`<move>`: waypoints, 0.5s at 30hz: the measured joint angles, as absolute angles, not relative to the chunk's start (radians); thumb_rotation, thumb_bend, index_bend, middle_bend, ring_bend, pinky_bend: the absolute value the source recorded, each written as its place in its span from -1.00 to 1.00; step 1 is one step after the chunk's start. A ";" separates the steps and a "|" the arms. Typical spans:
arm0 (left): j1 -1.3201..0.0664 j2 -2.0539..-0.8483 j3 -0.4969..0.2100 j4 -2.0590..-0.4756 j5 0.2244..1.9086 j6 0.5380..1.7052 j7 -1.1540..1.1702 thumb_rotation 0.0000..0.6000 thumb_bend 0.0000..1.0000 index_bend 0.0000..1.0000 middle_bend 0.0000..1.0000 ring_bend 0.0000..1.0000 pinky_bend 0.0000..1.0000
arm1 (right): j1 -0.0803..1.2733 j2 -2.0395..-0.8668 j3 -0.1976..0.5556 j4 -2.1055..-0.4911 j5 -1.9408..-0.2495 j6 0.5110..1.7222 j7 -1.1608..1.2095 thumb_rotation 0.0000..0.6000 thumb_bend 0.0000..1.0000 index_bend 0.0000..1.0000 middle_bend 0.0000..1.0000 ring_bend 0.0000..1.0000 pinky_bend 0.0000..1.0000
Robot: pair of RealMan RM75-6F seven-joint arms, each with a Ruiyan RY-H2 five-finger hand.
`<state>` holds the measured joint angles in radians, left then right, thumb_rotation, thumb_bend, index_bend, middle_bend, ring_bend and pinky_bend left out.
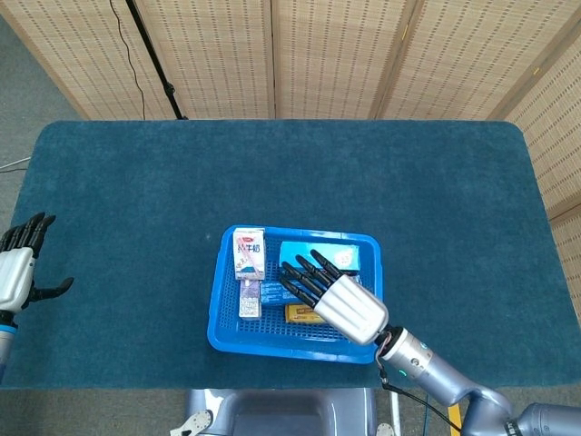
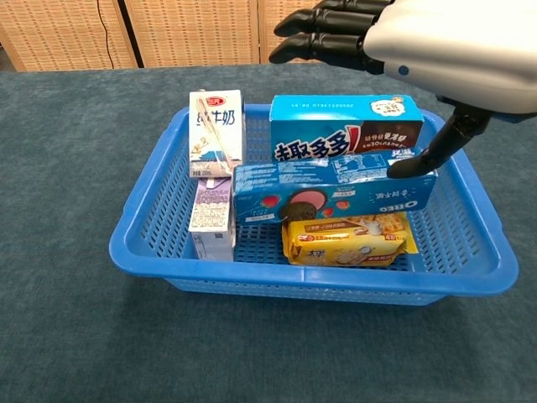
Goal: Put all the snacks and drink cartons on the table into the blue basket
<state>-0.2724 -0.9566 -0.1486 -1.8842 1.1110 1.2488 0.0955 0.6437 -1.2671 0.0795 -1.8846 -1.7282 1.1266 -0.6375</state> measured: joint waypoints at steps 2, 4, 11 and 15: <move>-0.271 -0.956 -0.148 -1.885 1.113 1.250 0.095 1.00 -0.59 -1.00 -1.00 -1.00 -1.00 | 0.641 -1.260 0.080 -1.890 -1.732 1.130 -0.635 1.00 -1.00 -1.00 -1.00 -1.00 -0.87; -0.271 -0.956 -0.147 -1.885 1.114 1.250 0.093 1.00 -0.59 -1.00 -1.00 -1.00 -1.00 | 0.638 -1.253 0.083 -1.894 -1.733 1.136 -0.637 1.00 -1.00 -1.00 -1.00 -1.00 -0.87; -0.271 -0.954 -0.147 -1.884 1.119 1.250 0.090 1.00 -0.59 -1.00 -1.00 -1.00 -1.00 | 0.621 -1.209 0.102 -1.912 -1.730 1.168 -0.647 1.00 -1.00 -1.00 -1.00 -1.00 -0.88; -0.268 -0.954 -0.145 -1.885 1.125 1.255 0.089 1.00 -0.59 -1.00 -1.00 -1.00 -1.00 | 0.616 -1.181 0.116 -1.898 -1.741 1.195 -0.613 1.00 -1.00 -0.92 -1.00 -1.00 -0.88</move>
